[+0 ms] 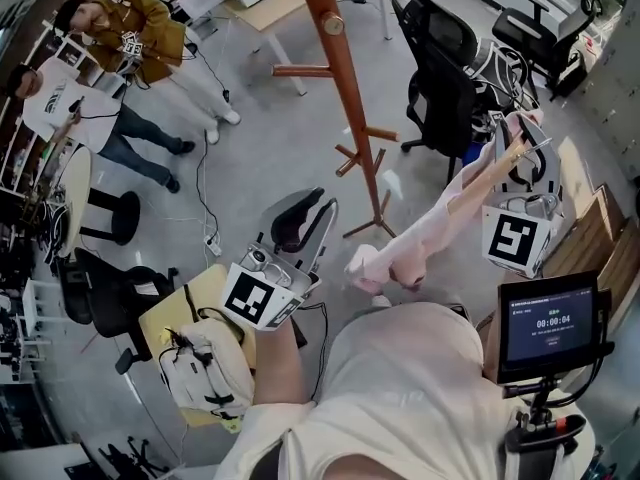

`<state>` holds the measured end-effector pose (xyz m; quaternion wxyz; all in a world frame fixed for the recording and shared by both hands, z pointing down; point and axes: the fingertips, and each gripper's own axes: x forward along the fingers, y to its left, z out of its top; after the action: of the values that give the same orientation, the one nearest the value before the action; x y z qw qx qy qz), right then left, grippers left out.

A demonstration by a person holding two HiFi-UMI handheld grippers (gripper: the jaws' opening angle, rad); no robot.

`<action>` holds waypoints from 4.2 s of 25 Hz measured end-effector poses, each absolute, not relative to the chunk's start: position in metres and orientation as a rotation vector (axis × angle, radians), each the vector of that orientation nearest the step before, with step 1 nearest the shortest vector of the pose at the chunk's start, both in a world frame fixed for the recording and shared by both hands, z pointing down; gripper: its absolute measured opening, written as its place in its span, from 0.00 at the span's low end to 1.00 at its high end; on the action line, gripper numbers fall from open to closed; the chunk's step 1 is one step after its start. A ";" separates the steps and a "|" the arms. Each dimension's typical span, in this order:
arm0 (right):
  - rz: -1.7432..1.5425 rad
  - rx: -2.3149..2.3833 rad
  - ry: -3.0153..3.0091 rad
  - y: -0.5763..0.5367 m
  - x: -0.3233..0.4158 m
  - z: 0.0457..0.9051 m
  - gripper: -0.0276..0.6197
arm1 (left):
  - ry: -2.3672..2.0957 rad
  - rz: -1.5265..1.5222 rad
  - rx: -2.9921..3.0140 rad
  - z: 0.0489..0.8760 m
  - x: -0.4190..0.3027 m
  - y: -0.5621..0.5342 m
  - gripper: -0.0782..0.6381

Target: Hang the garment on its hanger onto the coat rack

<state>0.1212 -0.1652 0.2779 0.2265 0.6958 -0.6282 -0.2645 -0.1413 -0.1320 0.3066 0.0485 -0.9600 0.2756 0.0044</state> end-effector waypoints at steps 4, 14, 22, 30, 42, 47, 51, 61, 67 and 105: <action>-0.752 1.900 -1.752 -0.193 0.121 0.274 0.18 | 0.823 0.025 -2.924 0.296 -0.138 -0.152 0.21; -0.745 1.788 -1.788 -0.229 0.103 0.288 0.18 | 0.603 -0.198 -2.879 0.295 -0.093 -0.125 0.30; -0.797 1.704 -1.791 -0.232 0.077 0.289 0.18 | 0.490 -0.404 -2.757 0.311 -0.074 -0.098 0.35; -0.813 1.672 -1.839 -0.233 0.056 0.277 0.18 | 0.578 -0.472 -2.741 0.319 -0.076 -0.106 0.41; -0.899 1.632 -1.838 -0.235 0.035 0.254 0.18 | 0.774 -0.486 -2.779 0.325 -0.088 -0.123 0.41; -0.932 1.602 -1.832 -0.241 0.024 0.236 0.18 | 0.796 -0.465 -2.732 0.309 -0.095 -0.128 0.22; -0.932 1.572 -1.823 -0.250 0.017 0.221 0.18 | 0.828 -0.430 -2.771 0.294 -0.103 -0.138 0.21; -0.921 1.530 -1.838 -0.275 0.010 0.203 0.18 | 0.811 -0.505 -2.807 0.268 -0.116 -0.165 0.21; -0.860 1.500 -1.852 -0.288 0.010 0.216 0.18 | 0.769 -0.558 -2.784 0.274 -0.116 -0.175 0.21; -0.798 1.407 -1.865 -0.318 0.003 0.284 0.18 | 0.830 -0.562 -2.901 0.325 -0.125 -0.203 0.21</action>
<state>0.0026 -0.3178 0.2843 0.3301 0.5379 -0.7132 -0.3050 -0.1246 -0.2029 0.3253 0.0359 -0.9446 0.2702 -0.1831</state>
